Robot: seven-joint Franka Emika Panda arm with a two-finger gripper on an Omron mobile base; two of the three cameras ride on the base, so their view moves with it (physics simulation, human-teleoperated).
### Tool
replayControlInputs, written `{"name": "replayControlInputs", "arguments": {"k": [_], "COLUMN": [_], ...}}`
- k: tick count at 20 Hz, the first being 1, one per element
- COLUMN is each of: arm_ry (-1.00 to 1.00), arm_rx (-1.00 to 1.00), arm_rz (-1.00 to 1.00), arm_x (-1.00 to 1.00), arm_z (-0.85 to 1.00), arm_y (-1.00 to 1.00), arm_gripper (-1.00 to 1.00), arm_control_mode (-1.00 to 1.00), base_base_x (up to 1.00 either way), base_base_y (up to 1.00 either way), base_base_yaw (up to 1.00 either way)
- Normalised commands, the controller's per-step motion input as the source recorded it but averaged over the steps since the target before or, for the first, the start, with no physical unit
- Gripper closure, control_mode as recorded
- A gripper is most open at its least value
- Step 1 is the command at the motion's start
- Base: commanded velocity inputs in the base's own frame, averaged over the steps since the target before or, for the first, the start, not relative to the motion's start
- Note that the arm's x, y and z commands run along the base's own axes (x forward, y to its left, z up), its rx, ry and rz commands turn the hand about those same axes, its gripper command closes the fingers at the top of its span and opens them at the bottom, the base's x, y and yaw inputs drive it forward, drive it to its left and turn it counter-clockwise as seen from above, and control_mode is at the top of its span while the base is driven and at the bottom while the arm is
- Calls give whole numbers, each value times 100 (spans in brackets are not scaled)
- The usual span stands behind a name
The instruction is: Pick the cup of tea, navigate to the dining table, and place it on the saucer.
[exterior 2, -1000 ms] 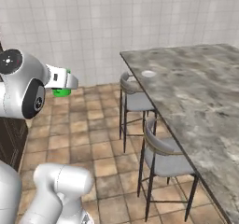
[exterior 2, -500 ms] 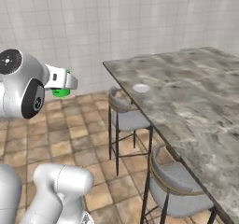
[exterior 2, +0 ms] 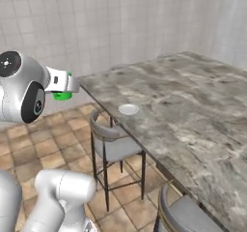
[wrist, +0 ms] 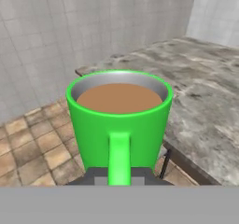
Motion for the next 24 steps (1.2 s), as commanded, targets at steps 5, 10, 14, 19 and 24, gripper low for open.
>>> {"name": "replayControlInputs", "arguments": {"k": [5,10,14,19,24], "arm_ry": [0,0,0,0,0], "arm_rx": [0,0,0,0,0], "arm_rz": [0,0,0,0,0], "arm_x": [0,0,0,0,0], "arm_z": [0,0,0,0,0], "arm_y": [0,0,0,0,0], "arm_gripper": [100,100,100,100,100], "arm_control_mode": [100,100,100,100,100], "base_base_x": [87,52,30,32,1], "base_base_y": [19,7,27,85,58], "base_base_yaw": [-50,-72,-78,-51,-34]}}
